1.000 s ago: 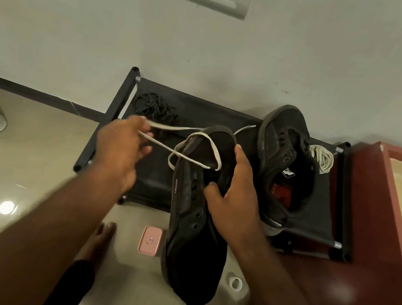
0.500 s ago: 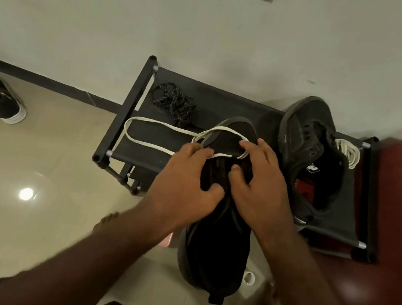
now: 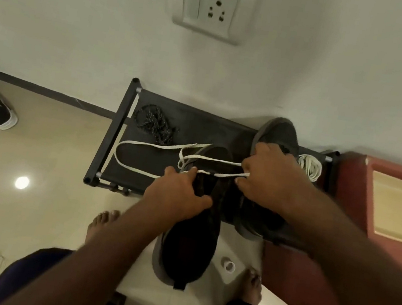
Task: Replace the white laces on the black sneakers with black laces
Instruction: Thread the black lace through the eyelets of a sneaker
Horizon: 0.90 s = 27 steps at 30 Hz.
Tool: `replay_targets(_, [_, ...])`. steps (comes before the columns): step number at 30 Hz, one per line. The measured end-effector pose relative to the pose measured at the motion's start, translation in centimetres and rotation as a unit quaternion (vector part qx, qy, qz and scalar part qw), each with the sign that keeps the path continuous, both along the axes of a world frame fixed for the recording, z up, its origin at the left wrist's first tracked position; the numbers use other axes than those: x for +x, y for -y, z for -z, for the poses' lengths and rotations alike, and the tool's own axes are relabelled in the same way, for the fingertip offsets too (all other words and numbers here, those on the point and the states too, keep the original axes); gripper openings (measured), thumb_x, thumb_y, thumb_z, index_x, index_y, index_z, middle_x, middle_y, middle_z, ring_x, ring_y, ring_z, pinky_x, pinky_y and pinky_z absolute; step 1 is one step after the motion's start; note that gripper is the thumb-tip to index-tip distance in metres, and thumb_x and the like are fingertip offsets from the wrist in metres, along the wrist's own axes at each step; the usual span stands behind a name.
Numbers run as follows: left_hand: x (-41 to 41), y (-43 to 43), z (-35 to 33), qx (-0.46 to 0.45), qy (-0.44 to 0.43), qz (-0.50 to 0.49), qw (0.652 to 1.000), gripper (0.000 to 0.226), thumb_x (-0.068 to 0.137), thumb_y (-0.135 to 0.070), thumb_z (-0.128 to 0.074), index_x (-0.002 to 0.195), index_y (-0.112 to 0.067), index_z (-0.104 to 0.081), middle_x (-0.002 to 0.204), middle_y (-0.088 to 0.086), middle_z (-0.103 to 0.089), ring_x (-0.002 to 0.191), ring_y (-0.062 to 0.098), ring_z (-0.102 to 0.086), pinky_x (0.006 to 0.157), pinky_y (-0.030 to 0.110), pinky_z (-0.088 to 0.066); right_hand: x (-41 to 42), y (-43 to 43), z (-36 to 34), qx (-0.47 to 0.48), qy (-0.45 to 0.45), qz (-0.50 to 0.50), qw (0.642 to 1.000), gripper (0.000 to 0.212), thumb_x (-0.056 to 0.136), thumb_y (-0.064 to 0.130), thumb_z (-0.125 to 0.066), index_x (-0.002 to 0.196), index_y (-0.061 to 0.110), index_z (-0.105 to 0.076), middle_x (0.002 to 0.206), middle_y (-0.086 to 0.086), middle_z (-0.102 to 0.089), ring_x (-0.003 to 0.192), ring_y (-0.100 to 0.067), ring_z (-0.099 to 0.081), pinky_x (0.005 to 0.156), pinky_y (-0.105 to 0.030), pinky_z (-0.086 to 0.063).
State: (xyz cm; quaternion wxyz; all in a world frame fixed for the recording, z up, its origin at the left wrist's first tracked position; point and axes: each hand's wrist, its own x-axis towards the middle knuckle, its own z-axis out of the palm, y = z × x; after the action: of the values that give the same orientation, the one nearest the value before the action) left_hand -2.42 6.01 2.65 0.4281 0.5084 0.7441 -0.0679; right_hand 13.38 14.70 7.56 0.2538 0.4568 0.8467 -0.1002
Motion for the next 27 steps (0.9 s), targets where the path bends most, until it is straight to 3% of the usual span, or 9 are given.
replay_targets(4, [-0.1, -1.0, -0.2, -0.005, 0.009, -0.015, 1.0, 0.071, 0.067, -0.069, -0.052, 0.126, -0.029, -0.053, 0.125, 0.014, -0.058, 0.113, 0.033, -0.056, 0.095, 0.042, -0.049, 2.7, -1.5, -3.9, 0.012, -0.167, 0.088, 0.982, 0.029, 0.087, 0.038, -0.056, 0.059, 0.028, -0.053, 0.086, -0.001, -0.055, 0.092, -0.026, -0.058, 0.083, -0.043, -0.052])
replay_targets(6, [0.0, -1.4, -0.3, -0.013, 0.011, -0.006, 1.0, 0.069, 0.071, -0.067, -0.052, 0.126, -0.025, -0.056, 0.123, 0.012, -0.061, 0.108, 0.031, -0.061, 0.089, 0.038, -0.052, 4.0, -1.3, -5.6, 0.012, -0.283, 0.136, 0.949, 0.029, 0.093, 0.033, -0.065, 0.066, 0.027, -0.058, 0.106, 0.002, -0.062, 0.105, -0.017, -0.058, 0.092, -0.031, -0.045])
replay_targets(9, [0.3, -1.5, -0.9, -0.024, 0.057, -0.019, 0.998, 0.052, 0.089, -0.048, -0.056, 0.128, -0.015, -0.054, 0.12, 0.016, -0.061, 0.096, 0.034, -0.067, 0.078, 0.042, -0.061, 5.3, 1.0, -7.0, 0.005, -0.484, 0.258, 0.836, 0.023, 0.097, 0.035, -0.063, 0.077, 0.025, -0.064, 0.12, 0.009, -0.067, 0.109, -0.006, -0.061, 0.086, -0.019, -0.041])
replay_targets(12, [-0.1, -0.7, -1.3, -0.029, 0.095, 0.006, 0.995, 0.045, 0.087, -0.036, -0.062, 0.124, -0.012, -0.053, 0.111, 0.014, -0.063, 0.087, 0.029, -0.069, 0.073, 0.043, -0.062, 5.4, 3.6, -7.1, 0.02, -0.603, 0.321, 0.73, 0.038, 0.101, 0.036, -0.056, 0.076, 0.009, -0.065, 0.086, -0.012, -0.074, 0.076, -0.022, -0.063, 0.07, -0.026, -0.048])
replay_targets(15, [0.1, 1.6, -1.6, -0.013, 0.027, 0.093, 0.995, 0.093, 0.082, -0.036, -0.069, 0.154, -0.009, -0.016, 0.121, 0.015, -0.058, 0.083, 0.024, -0.067, 0.068, 0.034, -0.061, 4.4, 6.5, -7.1, -0.037, -0.632, 0.369, 0.68, 0.031, 0.107, 0.028, -0.045, 0.092, 0.009, -0.064, 0.072, -0.007, -0.067, 0.057, -0.019, -0.058, 0.055, -0.025, -0.048])
replay_targets(17, [0.9, 3.0, -1.3, 0.034, -0.018, 0.121, 0.992, 0.102, 0.084, -0.027, -0.068, 0.155, -0.002, 0.0, 0.135, 0.021, -0.051, 0.095, 0.03, -0.066, 0.077, 0.036, -0.057, 3.8, 7.9, -7.3, -0.048, -0.631, 0.389, 0.669, 0.028, 0.109, 0.028, -0.041, 0.104, 0.012, -0.063, 0.068, 0.0, -0.065, 0.048, -0.015, -0.049, 0.046, -0.026, -0.04])
replay_targets(19, [1.4, 3.7, -1.3, 0.116, -0.084, 0.159, 0.977, 0.07, 0.088, -0.018, -0.062, 0.145, 0.006, -0.029, 0.134, 0.023, -0.053, 0.113, 0.036, -0.06, 0.09, 0.038, -0.049, 3.8, 8.9, -7.7, -0.049, -0.638, 0.401, 0.656, 0.028, 0.109, 0.029, -0.039, 0.109, 0.016, -0.063, 0.062, 0.003, -0.062, 0.045, -0.012, -0.039, 0.042, -0.024, -0.03])
replay_targets(21, [1.3, 3.5, -1.7, 0.17, -0.1, 0.156, 0.968, 0.037, 0.09, -0.013, -0.058, 0.122, 0.004, -0.053, 0.123, 0.022, -0.06, 0.111, 0.037, -0.06, 0.089, 0.039, -0.048, 3.9, 9.8, -8.2, -0.053, -0.647, 0.417, 0.636, 0.028, 0.109, 0.031, -0.039, 0.109, 0.017, -0.064, 0.061, 0.002, -0.059, 0.043, -0.01, -0.034, 0.039, -0.022, -0.027])
replay_targets(27, [-0.1, 1.0, -2.2, 0.208, -0.05, 0.004, 0.977, 0.021, 0.09, -0.008, -0.054, 0.11, 0.0, -0.058, 0.109, 0.019, -0.064, 0.099, 0.037, -0.063, 0.083, 0.043, -0.054, 4.3, 12.7, -6.8, -0.161, -0.7, 0.473, 0.51, 0.025, 0.104, 0.025, -0.046, 0.114, 0.009, -0.063, 0.068, -0.004, -0.057, 0.047, -0.011, -0.038, 0.045, -0.024, -0.028])
